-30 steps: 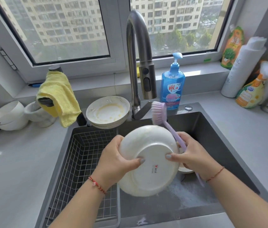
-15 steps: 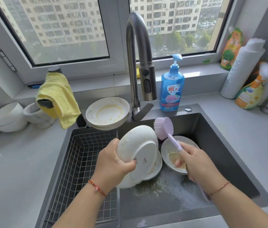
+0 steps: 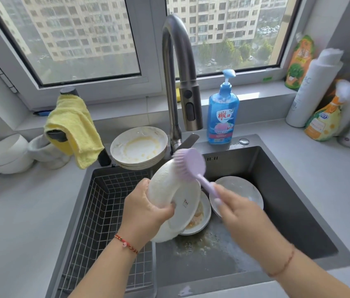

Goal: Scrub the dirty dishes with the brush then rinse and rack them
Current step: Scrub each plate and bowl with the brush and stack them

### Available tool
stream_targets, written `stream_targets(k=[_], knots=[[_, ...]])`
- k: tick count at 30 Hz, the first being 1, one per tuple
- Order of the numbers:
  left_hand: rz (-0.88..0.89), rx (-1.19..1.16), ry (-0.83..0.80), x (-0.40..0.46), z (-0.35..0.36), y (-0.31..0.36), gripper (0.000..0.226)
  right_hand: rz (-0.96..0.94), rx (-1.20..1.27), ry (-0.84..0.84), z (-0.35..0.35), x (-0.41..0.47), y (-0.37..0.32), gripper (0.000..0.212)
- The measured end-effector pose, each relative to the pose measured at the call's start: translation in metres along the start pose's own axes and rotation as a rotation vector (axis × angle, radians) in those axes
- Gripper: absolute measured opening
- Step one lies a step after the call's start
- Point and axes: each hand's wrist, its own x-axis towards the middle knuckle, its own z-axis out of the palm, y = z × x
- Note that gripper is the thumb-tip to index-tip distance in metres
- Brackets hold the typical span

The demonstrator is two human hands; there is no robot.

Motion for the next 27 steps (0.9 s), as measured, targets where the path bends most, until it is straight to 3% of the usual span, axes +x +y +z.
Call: stream_targets(k=[3,5,7,10,12,15,21,24,27], knots=[[0.013,-0.044,0.013,-0.003,-0.005,-0.006,0.04,0.351,0.276,-0.025,-0.005,0.012,0.026,0.038],[0.038,-0.052,0.002,-0.004,-0.007,-0.004,0.041,0.479,0.363,-0.11,-0.001,0.008,0.038,0.037],[0.073,-0.008,-0.015,-0.005,-0.007,-0.003,0.041,0.449,0.373,-0.099,-0.003,0.009,0.033,0.039],[0.085,0.053,-0.046,-0.005,-0.002,-0.002,0.041,0.197,0.28,-0.036,-0.014,0.009,0.002,0.045],[0.046,0.066,-0.062,-0.005,0.002,-0.003,0.04,0.019,0.083,-0.09,-0.015,-0.003,-0.017,0.044],[0.053,0.08,-0.057,-0.006,0.006,-0.002,0.045,-0.098,-0.196,-0.175,-0.01,-0.013,-0.029,0.035],[0.115,0.048,-0.039,-0.008,-0.003,-0.008,0.043,0.185,-0.007,-0.055,-0.023,0.015,0.009,0.04],[0.097,-0.018,-0.017,-0.007,-0.008,-0.005,0.039,0.357,0.04,-0.106,-0.014,0.015,0.03,0.036],[0.097,-0.018,-0.022,-0.003,-0.006,0.0,0.041,0.304,0.045,-0.08,-0.011,0.01,0.022,0.033]])
